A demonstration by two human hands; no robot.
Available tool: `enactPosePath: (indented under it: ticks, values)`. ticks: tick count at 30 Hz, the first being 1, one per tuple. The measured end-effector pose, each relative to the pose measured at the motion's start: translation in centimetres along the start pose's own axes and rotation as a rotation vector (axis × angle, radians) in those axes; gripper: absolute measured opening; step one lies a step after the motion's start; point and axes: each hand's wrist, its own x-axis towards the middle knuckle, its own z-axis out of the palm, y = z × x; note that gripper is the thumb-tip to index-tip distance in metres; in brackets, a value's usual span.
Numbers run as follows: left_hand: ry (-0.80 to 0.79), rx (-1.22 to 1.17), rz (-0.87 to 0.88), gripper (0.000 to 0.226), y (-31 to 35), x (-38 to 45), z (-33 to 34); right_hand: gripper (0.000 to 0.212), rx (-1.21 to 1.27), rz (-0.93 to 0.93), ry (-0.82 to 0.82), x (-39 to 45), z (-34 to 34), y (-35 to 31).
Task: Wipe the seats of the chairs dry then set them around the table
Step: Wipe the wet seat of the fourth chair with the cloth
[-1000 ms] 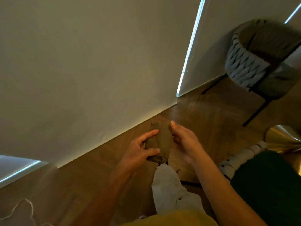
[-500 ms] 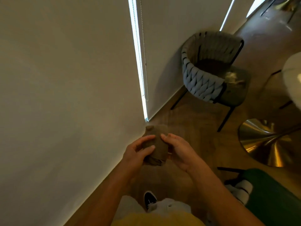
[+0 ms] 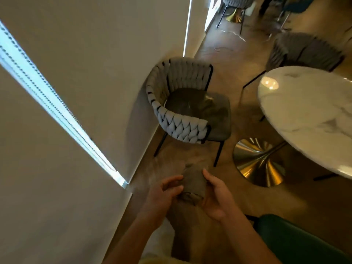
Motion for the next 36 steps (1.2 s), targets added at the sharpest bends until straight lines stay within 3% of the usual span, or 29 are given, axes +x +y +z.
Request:
enactPosePath:
  ticks: [7, 12, 16, 22, 30, 36]
  values:
    - [-0.197, 0.218, 0.011, 0.027, 7.4, 11.2, 5.1, 0.045, 0.158, -0.115, 0.037, 6.3, -0.9, -9.2]
    - [-0.365, 0.384, 0.036, 0.023, 10.1, 16.9, 9.3, 0.087, 0.192, -0.081, -0.037, 10.9, -2.9, -13.1]
    - [-0.414, 0.511, 0.069, 0.021, 10.0, 22.2, 13.6, 0.089, 0.179, -0.089, 0.153, 16.1, -6.7, -16.5]
    - [-0.293, 0.548, -0.071, 0.031, 6.0, 33.0, 21.5, 0.023, -0.164, -0.095, 0.391, 24.1, -13.5, -25.2]
    - [0.091, 0.382, -0.334, 0.043, -1.2, 45.6, 27.6, 0.031, -0.843, -0.139, 0.524, 38.4, -24.2, -29.4]
    - [0.402, 0.326, -0.295, 0.069, -4.9, 53.1, 28.3, 0.026, -1.158, -0.438, 0.488, 46.0, -27.2, -26.5]
